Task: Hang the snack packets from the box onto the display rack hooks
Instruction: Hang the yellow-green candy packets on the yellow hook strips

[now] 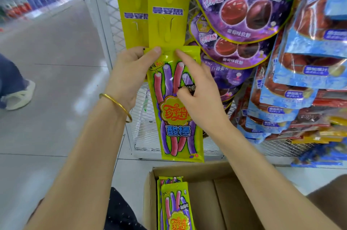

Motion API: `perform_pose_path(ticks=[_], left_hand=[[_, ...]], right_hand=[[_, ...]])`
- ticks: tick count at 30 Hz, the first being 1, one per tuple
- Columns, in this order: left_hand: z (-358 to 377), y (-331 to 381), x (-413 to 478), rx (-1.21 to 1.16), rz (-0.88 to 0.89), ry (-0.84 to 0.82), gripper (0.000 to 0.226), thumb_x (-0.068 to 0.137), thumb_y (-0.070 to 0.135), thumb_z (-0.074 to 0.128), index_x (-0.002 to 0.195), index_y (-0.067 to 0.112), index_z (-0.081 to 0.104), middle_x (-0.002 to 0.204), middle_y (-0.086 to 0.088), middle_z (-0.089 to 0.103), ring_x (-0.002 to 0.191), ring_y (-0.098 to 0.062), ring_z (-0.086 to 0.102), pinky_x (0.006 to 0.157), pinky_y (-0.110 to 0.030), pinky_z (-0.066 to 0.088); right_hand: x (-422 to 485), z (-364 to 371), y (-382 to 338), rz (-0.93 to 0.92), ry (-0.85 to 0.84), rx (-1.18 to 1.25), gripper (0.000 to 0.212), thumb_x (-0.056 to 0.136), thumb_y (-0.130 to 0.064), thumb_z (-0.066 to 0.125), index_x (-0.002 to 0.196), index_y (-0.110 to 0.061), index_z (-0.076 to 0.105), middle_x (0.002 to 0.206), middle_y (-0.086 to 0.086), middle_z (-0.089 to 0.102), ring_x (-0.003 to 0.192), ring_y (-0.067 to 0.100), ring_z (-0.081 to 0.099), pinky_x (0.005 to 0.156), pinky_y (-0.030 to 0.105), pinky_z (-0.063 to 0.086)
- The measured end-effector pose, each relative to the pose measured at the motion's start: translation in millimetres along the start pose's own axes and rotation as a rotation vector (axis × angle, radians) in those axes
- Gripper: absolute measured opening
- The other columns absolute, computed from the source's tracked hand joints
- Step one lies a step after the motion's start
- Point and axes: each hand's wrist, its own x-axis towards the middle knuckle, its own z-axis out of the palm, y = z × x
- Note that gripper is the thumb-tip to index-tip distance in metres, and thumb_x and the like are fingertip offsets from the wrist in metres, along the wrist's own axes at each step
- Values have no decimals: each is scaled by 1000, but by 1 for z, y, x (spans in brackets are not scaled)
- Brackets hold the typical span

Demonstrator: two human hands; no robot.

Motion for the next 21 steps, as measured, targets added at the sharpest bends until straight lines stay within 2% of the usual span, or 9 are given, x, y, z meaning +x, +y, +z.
perform_pose_path(ticks=[3,9,12,15,17,19,21], left_hand=[[4,3,0,-19,-5,34,18,93,19,52,79,14,63,74,2,70,67,-14,65,62,-25,52],[8,4,-3,-111,-56,31,23,94,15,50,73,13,59,62,5,67,56,-9,62,53,-20,49],[9,3,-4,-136,-91,37,22,93,14,51,72,12,57,59,4,66,53,-10,60,52,-22,48],[12,4,-4,-169,-105,46,23,92,11,51,71,13,57,60,4,65,53,-9,60,53,-23,48],[12,5,-3,-171,-108,52,21,92,10,51,72,15,58,62,6,66,55,-8,61,56,-24,48],[12,6,-3,-153,-107,24,15,91,14,53,79,16,60,71,4,68,61,-10,62,61,-28,48],[11,6,-3,-140,-106,-12,8,91,19,55,88,15,60,83,-2,68,66,-13,63,63,-31,49]], right_hand=[[-1,1,0,-17,8,-8,70,78,4,51,141,-25,37,133,2,45,100,20,37,78,-5,29],[-4,2,0,-23,2,-7,70,78,5,52,140,-24,37,136,1,44,108,15,37,80,-7,25],[-6,2,1,-10,3,14,70,78,6,51,139,-25,38,133,0,45,108,14,38,80,-6,27],[-8,3,3,-2,-4,25,70,78,6,51,140,-25,37,133,-3,44,107,4,40,81,-7,27],[-8,3,2,-4,5,8,71,78,6,51,140,-25,36,132,-1,44,105,9,41,81,-5,28],[-7,2,1,-11,26,-19,71,78,5,51,141,-25,35,129,1,45,104,16,39,79,3,32],[-4,0,-2,-18,37,-37,71,79,3,51,142,-25,35,132,3,45,104,16,38,79,6,32]])
